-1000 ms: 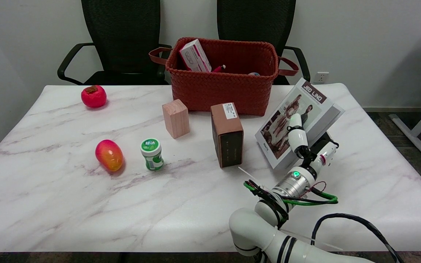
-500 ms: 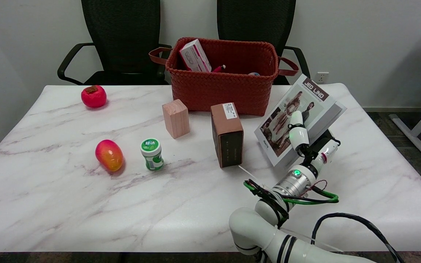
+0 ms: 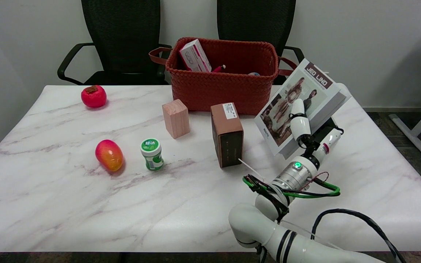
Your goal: Pick up the white book.
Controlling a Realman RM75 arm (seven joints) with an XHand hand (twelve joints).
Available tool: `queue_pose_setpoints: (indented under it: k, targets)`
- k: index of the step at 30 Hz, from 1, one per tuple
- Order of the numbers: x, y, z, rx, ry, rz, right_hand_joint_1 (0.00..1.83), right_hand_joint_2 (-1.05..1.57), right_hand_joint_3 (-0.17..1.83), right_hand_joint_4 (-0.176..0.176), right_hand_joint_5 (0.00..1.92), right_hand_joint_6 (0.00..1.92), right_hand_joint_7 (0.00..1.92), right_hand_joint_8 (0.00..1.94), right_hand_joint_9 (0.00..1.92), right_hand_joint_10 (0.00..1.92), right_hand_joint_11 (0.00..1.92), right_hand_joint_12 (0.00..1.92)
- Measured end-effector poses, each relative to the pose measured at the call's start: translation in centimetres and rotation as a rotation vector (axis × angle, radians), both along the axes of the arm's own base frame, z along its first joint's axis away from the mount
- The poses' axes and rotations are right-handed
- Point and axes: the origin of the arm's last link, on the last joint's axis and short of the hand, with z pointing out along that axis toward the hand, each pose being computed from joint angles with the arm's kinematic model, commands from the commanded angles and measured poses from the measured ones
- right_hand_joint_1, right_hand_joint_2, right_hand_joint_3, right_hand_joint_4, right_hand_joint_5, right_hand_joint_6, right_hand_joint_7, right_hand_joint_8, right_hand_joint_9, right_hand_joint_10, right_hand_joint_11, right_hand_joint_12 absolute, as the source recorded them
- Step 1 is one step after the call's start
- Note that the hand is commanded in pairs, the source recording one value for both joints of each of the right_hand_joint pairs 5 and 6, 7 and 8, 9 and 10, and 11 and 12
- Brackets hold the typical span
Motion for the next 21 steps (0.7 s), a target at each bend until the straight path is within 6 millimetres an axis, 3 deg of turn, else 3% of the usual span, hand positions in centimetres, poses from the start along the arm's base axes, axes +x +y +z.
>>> queue_pose_setpoints:
  k: [21]
  targets:
    - [4.7, -2.6, 1.1, 0.048, 0.151, 0.055, 1.08, 1.04, 0.36, 0.000, 0.95, 0.95, 1.53, 1.53, 1.29, 1.29, 1.15, 1.15]
